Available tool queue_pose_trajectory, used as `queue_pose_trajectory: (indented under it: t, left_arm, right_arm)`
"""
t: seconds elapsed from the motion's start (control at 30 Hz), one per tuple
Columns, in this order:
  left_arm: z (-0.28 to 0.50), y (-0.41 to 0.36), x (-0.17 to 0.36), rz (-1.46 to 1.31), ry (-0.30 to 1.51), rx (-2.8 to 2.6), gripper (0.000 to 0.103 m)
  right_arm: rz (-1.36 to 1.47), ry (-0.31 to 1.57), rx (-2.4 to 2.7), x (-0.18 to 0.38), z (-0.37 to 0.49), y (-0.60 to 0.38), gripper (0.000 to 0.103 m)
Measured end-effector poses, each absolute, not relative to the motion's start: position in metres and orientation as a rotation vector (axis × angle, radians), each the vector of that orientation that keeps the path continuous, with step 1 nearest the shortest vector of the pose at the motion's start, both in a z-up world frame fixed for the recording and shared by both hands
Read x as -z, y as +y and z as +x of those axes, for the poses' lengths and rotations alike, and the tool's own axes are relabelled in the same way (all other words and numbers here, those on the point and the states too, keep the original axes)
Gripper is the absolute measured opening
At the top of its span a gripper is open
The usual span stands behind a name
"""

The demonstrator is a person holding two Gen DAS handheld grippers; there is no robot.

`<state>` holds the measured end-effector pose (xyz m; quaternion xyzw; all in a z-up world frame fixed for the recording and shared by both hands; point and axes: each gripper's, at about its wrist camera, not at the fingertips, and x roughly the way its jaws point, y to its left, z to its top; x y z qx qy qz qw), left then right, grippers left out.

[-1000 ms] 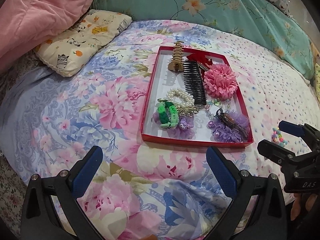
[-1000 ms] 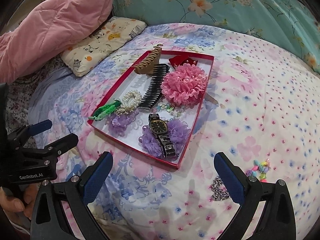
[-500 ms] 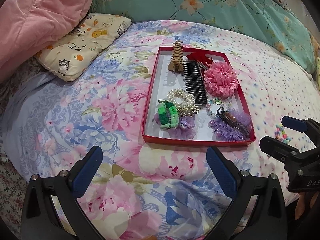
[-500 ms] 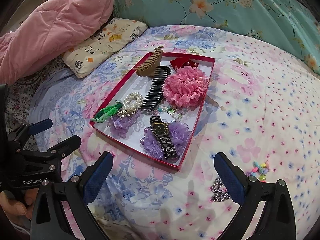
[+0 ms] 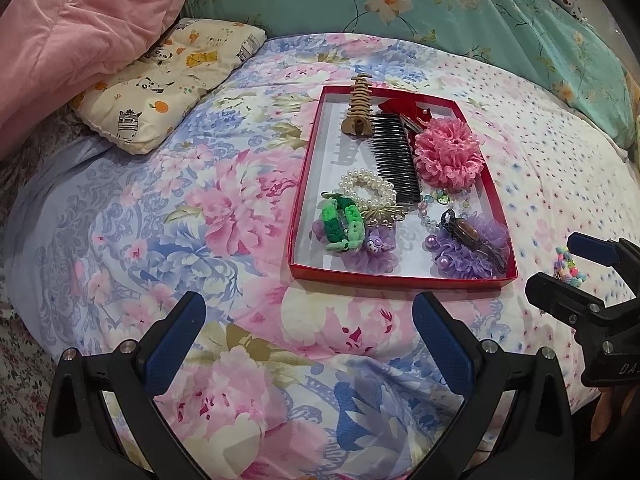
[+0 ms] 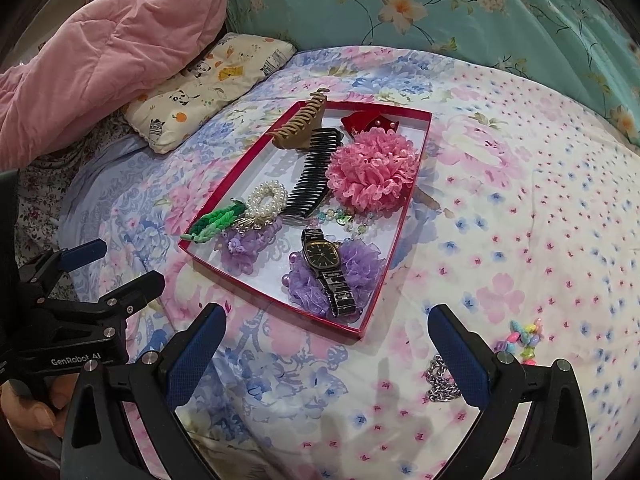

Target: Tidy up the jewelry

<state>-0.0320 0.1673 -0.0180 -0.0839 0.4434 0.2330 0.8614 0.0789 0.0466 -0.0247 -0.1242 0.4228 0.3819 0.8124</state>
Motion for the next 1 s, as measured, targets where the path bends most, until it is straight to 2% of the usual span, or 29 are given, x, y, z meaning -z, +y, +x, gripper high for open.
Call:
queue_pose_trajectory:
  t: [1.0]
  left_arm:
    - [-0.0334,0.1710,0.0209,-0.193,0.939,-0.494,0.103]
  right_arm:
    - [-0.252,0.898,-0.819,0.0208,0.0774,0.0481,0.102]
